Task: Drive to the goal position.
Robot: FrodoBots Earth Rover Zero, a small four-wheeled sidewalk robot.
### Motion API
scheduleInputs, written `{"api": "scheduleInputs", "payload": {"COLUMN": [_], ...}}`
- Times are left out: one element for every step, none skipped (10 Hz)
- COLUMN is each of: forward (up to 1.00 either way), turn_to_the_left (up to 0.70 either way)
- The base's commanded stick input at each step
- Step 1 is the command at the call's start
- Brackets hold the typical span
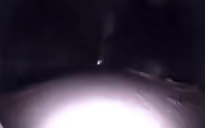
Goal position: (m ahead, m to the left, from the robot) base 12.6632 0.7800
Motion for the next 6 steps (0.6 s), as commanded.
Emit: {"api": "scheduleInputs", "payload": {"forward": [1.00,1.00,1.00,1.00,1.00,1.00], "turn_to_the_left": [0.00,0.00,0.00,0.00,0.00,0.00]}}
